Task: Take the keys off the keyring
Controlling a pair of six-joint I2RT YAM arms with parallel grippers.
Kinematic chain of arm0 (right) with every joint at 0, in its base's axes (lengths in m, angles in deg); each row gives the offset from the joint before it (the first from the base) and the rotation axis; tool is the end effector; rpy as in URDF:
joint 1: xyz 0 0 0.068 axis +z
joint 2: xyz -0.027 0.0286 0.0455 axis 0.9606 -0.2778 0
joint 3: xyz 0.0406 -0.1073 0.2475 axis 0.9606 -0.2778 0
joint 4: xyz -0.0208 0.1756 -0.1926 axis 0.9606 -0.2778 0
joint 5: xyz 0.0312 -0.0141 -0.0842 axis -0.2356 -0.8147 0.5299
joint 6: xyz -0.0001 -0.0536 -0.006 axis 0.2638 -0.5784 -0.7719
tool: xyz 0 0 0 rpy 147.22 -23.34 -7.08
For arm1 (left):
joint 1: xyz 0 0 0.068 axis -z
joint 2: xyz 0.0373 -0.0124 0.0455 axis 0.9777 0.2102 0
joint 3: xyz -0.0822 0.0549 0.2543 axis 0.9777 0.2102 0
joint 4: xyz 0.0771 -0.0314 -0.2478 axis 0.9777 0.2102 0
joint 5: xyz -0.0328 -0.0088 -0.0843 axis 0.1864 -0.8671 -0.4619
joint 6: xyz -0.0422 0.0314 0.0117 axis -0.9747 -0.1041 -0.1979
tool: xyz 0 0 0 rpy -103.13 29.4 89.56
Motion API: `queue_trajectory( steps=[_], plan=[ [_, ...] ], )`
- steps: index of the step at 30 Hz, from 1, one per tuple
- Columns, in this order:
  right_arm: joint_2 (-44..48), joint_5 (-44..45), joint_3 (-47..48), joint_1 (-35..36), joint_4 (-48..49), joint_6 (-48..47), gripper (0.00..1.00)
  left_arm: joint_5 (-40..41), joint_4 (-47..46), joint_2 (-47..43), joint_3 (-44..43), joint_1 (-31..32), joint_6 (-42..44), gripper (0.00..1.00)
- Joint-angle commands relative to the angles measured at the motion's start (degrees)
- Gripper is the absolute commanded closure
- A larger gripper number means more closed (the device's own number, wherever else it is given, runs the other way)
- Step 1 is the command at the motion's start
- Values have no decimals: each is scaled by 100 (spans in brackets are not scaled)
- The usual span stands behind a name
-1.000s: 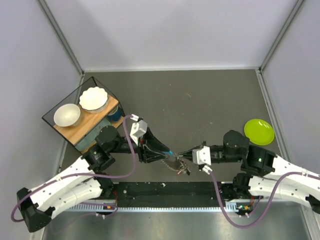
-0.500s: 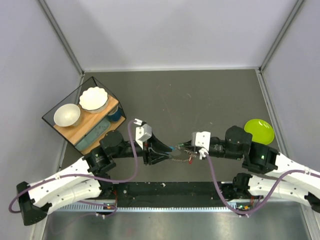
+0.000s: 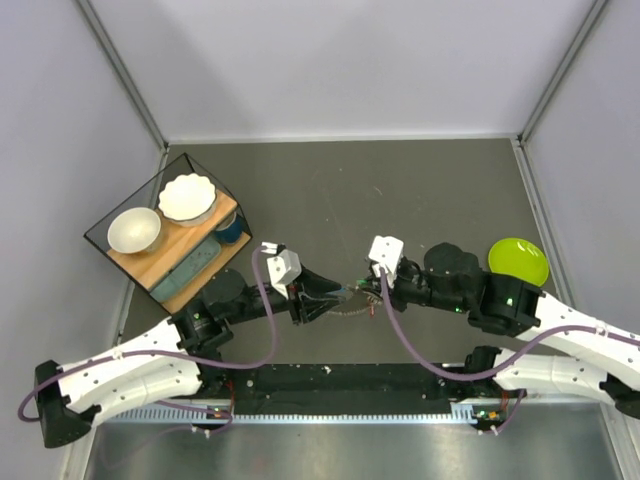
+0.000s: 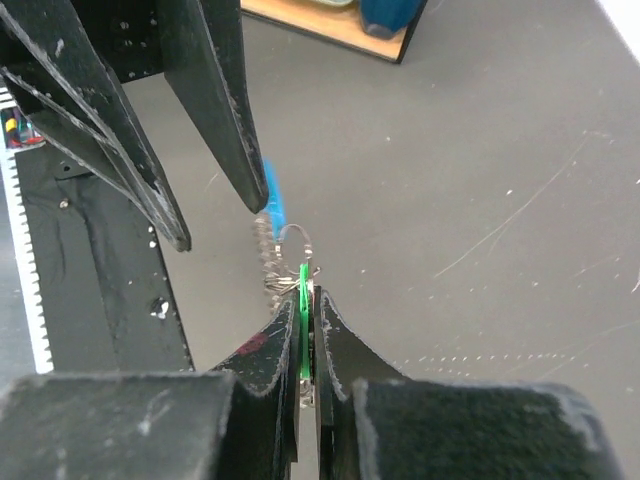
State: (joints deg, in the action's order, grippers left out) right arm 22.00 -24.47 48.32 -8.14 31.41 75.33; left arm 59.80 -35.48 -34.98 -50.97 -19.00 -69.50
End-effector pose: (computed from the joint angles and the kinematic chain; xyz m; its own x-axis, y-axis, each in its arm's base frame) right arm 0.0746 0.1651 0.3591 0.0125 -0.3803 -0.9248 -0.9226 0.3522 -0.1573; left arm 0.0809 -0.1546 0.3178 -0.1561 -0.1044 -0.9822 0.9587 0.2234 -0.1761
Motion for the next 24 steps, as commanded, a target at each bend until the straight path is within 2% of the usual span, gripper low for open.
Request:
queue_trajectory(
  steps=[1, 9, 24],
  plan=[
    [-147, 80, 548, 1, -70, 709, 100, 183, -480, 221, 26, 19, 219, 60],
    [-490, 19, 908, 1, -483, 1404, 100, -1, -777, 415, 61, 19, 360, 59],
    [-385, -605, 874, 1, -501, 1352, 100, -186, -550, 495, 140, 19, 738, 59]
  ],
)
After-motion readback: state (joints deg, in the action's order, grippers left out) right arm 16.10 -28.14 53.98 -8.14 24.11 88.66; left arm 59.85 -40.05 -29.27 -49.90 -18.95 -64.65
